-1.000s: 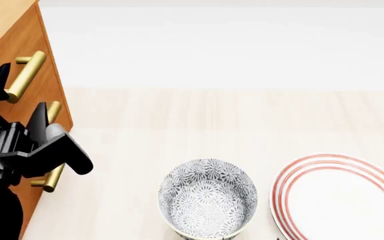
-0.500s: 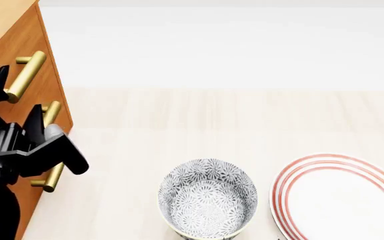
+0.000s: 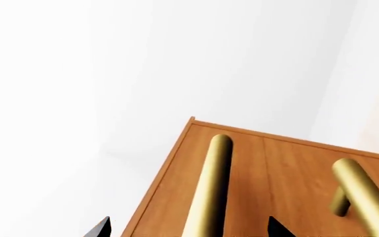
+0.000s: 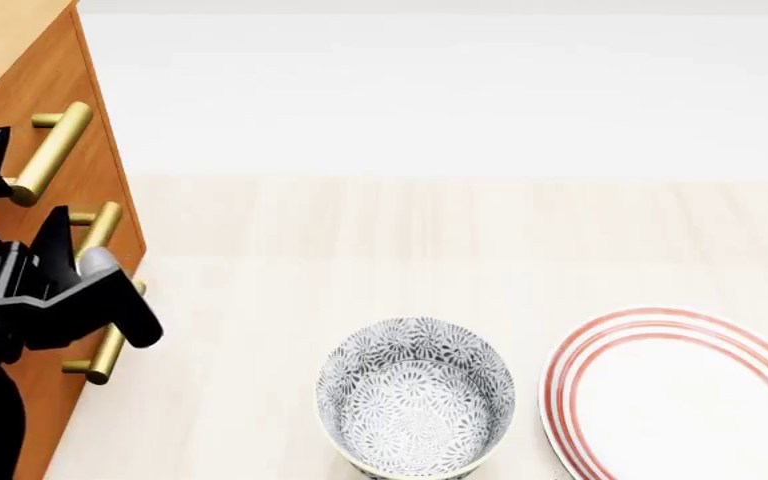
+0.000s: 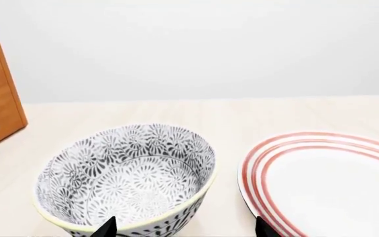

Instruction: Open the top drawer of the cabinet.

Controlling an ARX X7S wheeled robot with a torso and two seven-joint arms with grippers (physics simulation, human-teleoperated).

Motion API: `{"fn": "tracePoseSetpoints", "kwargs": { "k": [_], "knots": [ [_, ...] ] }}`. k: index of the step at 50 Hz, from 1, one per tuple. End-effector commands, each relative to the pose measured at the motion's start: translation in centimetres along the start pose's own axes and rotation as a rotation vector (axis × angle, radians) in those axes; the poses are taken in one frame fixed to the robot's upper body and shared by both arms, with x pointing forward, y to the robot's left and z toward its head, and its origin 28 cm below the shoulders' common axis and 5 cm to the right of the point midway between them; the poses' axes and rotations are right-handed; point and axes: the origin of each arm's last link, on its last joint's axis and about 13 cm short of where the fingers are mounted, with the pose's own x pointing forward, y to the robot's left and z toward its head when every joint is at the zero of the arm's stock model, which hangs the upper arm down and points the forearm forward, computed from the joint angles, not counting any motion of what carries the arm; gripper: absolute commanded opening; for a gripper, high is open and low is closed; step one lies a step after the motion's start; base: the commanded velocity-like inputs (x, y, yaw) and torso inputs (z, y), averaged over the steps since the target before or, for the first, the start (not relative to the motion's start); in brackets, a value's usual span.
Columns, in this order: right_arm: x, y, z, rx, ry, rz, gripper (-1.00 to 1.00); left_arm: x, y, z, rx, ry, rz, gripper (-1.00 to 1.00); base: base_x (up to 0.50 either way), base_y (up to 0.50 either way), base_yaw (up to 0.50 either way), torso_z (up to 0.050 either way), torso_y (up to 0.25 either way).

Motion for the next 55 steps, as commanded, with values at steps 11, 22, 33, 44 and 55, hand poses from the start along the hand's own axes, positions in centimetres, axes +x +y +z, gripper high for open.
{"fn": "tracePoseSetpoints", "kwargs": {
  "k": [11,22,33,44,55],
  "knots": [
    [0.1,0.1,0.1,0.001,-0.01,0.005,1.0,0.3,0.2,0.4,-0.004,-0.01,0.005,-1.0,0.0,0.0,0.0,0.0,0.0],
    [0.2,0.1,0.1,0.001,-0.007,0.008,1.0,0.2,0.1,1.0,-0.005,-0.034,-0.001,-1.0,0.0,0.0,0.0,0.0,0.0],
    [0.2,0.1,0.1,0.004,-0.005,0.008,1.0,0.3,0.2,4.0,-0.021,-0.127,-0.005,-1.0,0.0,0.0,0.0,0.0,0.0],
    [0.3,0.0,0.1,0.01,-0.001,0.004,1.0,0.1,0.0,5.6,-0.017,-0.187,-0.016,-1.0,0.0,0.0,0.0,0.0,0.0],
    [0.3,0.0,0.1,0.02,0.004,0.005,1.0,0.0,0.1,8.2,-0.028,-0.265,-0.018,-1.0,0.0,0.0,0.0,0.0,0.0]
  ]
}}
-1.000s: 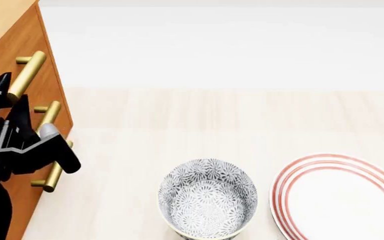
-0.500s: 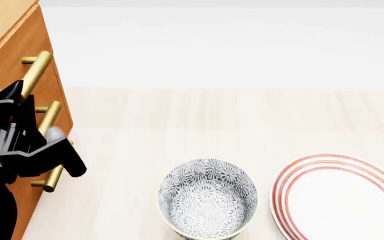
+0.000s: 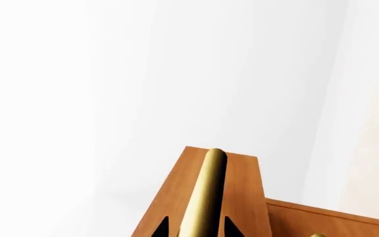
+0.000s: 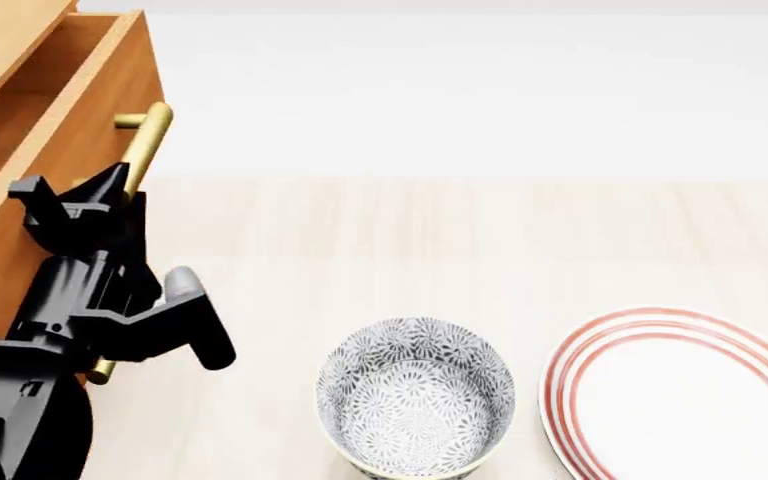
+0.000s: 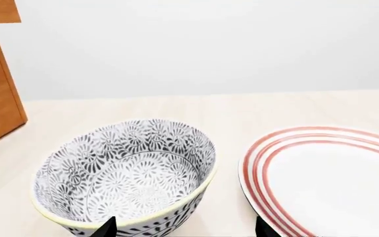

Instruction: Open the top drawer of the cabinet.

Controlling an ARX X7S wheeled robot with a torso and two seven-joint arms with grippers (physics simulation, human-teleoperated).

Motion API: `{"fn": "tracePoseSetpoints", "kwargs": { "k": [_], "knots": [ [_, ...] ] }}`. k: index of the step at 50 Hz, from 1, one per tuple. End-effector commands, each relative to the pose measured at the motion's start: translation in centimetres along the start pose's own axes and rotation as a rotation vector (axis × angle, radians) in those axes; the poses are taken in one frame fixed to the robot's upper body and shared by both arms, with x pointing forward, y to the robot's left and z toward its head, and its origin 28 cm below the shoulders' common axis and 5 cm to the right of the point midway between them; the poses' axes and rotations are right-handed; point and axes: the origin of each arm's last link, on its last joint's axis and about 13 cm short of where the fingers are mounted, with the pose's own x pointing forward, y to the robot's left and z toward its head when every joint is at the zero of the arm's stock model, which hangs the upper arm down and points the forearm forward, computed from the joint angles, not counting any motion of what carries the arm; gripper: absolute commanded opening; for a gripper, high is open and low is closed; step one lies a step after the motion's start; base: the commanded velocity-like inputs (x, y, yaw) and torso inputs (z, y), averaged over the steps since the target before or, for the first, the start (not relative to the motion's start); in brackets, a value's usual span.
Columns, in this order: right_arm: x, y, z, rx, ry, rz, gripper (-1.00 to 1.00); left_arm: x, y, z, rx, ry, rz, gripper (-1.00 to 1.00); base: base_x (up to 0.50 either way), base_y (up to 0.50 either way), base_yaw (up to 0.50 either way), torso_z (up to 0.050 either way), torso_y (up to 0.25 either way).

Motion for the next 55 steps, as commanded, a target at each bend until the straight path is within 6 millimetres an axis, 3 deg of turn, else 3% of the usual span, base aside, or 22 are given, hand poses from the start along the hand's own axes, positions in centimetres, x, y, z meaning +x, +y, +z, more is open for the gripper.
{"fn": "tracePoseSetpoints", "kwargs": {
  "k": [1,15,28,29,38,45,55],
  "knots": [
    [0.2,0.0,0.1,0.01,-0.013,0.003,1.0,0.7,0.7,3.9,-0.042,-0.123,0.006,-1.0,0.0,0.0,0.0,0.0,0.0],
    [0.1,0.0,0.0,0.014,-0.01,0.004,1.0,0.2,1.0,6.7,-0.062,-0.21,0.007,-1.0,0.0,0.0,0.0,0.0,0.0],
    [0.2,0.0,-0.1,0.014,-0.004,0.004,1.0,-0.1,0.7,7.3,-0.073,-0.23,0.003,-1.0,0.0,0.0,0.0,0.0,0.003],
    [0.2,0.0,-0.2,0.015,-0.002,0.004,1.0,0.0,0.7,7.2,-0.081,-0.222,0.004,1.0,0.0,0.0,0.0,0.0,0.0],
    [0.2,0.0,-0.1,0.015,0.004,0.002,1.0,0.1,0.9,6.8,-0.111,-0.19,0.019,1.0,0.0,0.0,0.0,0.0,0.0],
    [0.2,0.0,-0.1,0.018,0.004,-0.002,1.0,-0.7,1.3,8.4,-0.234,-0.23,0.01,1.0,0.0,0.0,0.0,0.0,0.0],
    [0.2,-0.1,0.1,0.02,0.005,-0.007,1.0,-2.2,4.0,10.3,-0.442,-0.297,0.042,1.0,0.0,0.0,0.0,0.0,0.0]
  ]
}}
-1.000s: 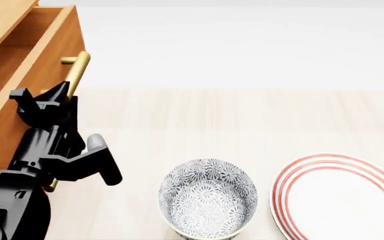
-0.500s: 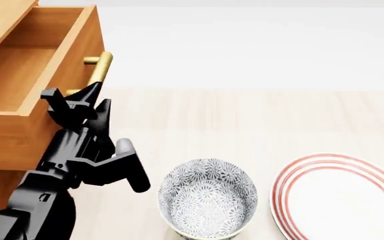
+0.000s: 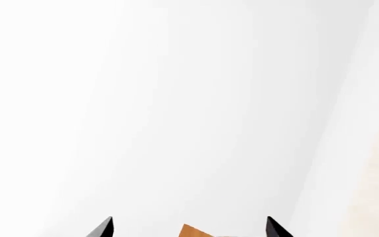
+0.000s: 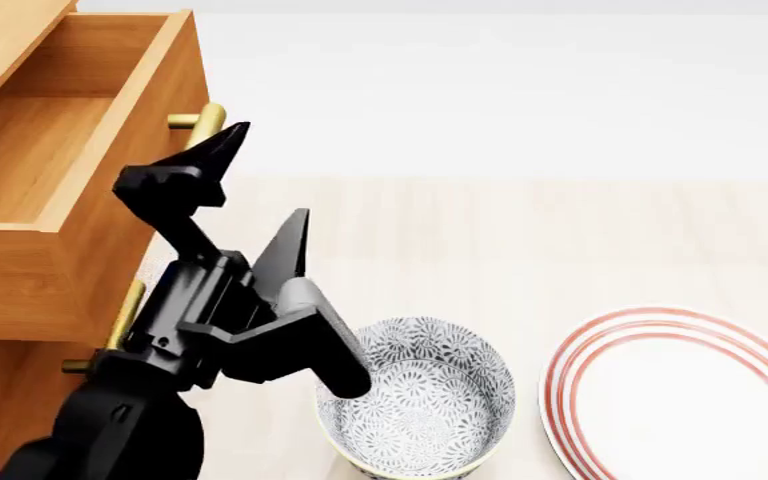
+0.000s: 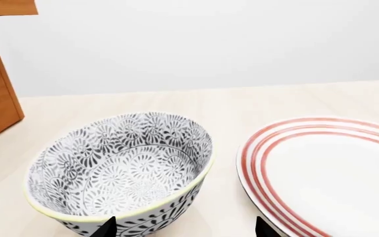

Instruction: Open the top drawer of the cabinet.

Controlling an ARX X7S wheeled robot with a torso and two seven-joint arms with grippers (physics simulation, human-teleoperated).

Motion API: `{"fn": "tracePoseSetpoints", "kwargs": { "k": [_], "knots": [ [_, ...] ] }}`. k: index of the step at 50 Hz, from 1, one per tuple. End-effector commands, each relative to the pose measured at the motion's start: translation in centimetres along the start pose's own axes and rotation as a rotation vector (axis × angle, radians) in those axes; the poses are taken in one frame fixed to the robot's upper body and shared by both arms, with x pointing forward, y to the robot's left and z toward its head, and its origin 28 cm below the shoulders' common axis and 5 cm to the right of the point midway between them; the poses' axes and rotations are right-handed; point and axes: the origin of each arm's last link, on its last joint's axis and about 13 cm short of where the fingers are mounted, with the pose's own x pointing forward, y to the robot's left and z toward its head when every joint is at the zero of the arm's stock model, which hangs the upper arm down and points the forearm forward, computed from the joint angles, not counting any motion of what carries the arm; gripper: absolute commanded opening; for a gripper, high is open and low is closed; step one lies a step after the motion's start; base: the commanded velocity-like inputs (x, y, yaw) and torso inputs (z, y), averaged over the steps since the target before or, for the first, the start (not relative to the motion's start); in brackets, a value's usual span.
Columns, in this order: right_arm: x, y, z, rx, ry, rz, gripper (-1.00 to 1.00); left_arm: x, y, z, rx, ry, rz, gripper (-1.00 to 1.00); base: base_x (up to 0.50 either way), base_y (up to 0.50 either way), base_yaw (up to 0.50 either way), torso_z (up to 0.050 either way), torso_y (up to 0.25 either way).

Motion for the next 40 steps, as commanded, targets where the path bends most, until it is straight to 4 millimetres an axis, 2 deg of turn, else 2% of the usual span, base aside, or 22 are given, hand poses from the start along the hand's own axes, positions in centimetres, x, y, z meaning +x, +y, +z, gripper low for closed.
{"fn": "tracePoseSetpoints", "kwargs": {
  "k": [1,10,27,40],
  "knots": [
    [0.2,0.1,0.4,0.005,-0.018,-0.001,1.0,-0.5,2.0,3.0,-0.184,-0.066,0.035,1.0,0.0,0.0,0.0,0.0,0.0],
    [0.1,0.1,0.3,0.005,-0.016,0.0,1.0,-0.5,3.5,3.9,-0.215,-0.086,0.078,1.0,0.0,0.0,0.0,0.0,0.0],
    [0.1,0.2,-0.1,-0.001,-0.009,0.011,1.0,-1.0,7.9,4.7,-0.29,-0.081,0.209,1.0,0.0,0.0,0.0,0.0,0.0],
    [0.0,0.3,-0.1,-0.011,-0.004,0.018,1.0,-0.8,9.7,4.1,-0.508,0.015,0.237,1.0,0.0,0.0,0.0,0.0,0.0]
  ]
}}
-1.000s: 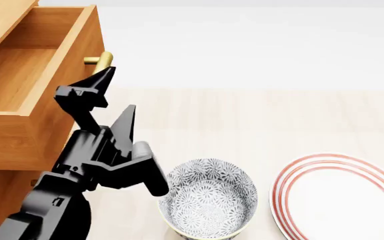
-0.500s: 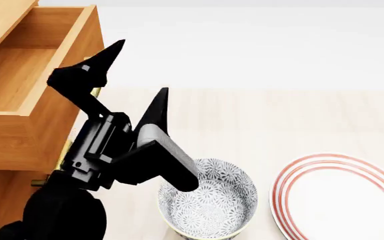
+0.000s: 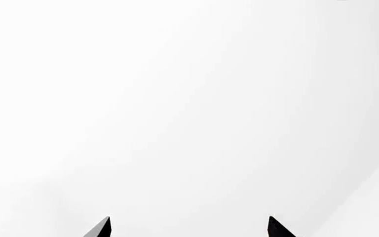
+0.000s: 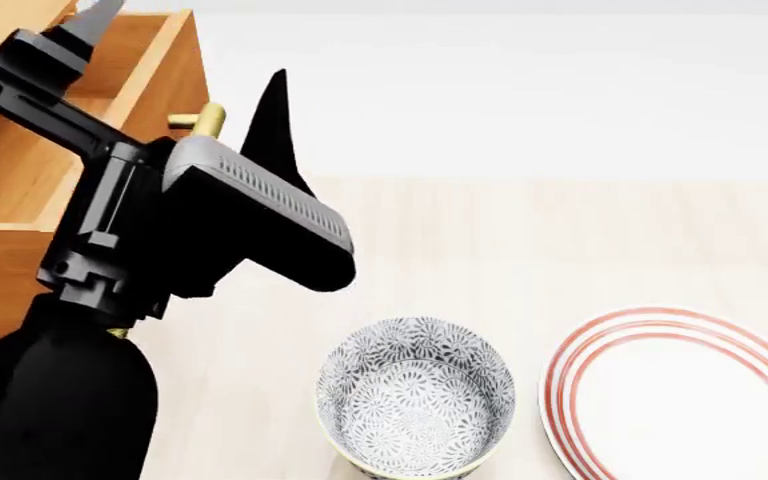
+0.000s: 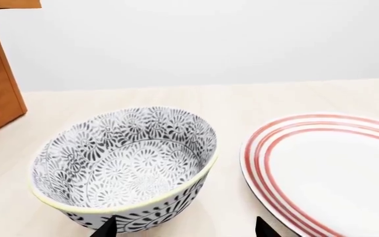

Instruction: Open the top drawer of the cabinet.

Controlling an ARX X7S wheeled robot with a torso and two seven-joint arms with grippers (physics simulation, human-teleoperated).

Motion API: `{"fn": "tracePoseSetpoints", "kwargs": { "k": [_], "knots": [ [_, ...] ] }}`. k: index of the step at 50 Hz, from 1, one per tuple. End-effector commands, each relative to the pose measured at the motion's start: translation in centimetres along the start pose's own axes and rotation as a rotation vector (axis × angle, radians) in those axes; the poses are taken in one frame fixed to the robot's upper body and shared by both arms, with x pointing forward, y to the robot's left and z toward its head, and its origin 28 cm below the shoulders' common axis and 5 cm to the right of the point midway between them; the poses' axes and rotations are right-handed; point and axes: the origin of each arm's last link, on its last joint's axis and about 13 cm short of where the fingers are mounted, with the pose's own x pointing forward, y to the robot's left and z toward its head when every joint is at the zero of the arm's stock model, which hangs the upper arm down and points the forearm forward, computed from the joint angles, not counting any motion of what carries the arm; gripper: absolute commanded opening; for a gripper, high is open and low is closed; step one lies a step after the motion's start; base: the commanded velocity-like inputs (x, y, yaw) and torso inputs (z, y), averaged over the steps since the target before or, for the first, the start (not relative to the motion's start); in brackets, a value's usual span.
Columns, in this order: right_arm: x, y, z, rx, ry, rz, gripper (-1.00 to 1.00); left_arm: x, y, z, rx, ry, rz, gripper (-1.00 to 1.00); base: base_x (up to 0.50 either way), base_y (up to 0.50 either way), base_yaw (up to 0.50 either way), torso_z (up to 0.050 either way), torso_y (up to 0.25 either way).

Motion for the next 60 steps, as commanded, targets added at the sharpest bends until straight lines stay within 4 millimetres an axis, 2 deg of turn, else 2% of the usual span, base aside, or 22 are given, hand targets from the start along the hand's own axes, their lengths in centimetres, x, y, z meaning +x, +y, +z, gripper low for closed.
{"fn": "tracePoseSetpoints", "kwargs": {
  "k": [1,8,17,38,53,60],
  "knots": [
    [0.1,0.2,0.1,-0.003,-0.014,0.01,1.0,0.8,1.7,0.1,-0.163,0.08,0.026,1.0,0.0,0.0,0.0,0.0,0.0],
    [0.0,0.2,0.2,-0.007,-0.014,0.012,1.0,1.9,1.7,-1.1,-0.217,0.162,0.003,1.0,0.0,0.0,0.0,0.0,0.0],
    [-0.1,0.3,0.2,-0.007,-0.014,0.012,1.0,2.9,1.5,-1.8,-0.352,0.262,-0.077,1.0,0.0,0.0,0.0,0.0,0.0],
    [0.2,0.1,0.3,-0.002,-0.009,-0.002,1.0,5.6,1.6,-4.4,-0.491,0.44,-0.051,1.0,0.0,0.0,0.0,0.0,0.0],
    [0.1,0.2,0.2,-0.005,-0.009,0.004,1.0,5.4,0.7,-5.1,-0.58,0.54,-0.061,1.0,0.0,0.0,0.0,0.0,0.0],
    [0.1,0.2,0.2,-0.006,-0.009,0.005,1.0,5.7,0.9,-4.9,-0.629,0.564,-0.068,1.0,0.0,0.0,0.0,0.0,0.0]
  ]
}}
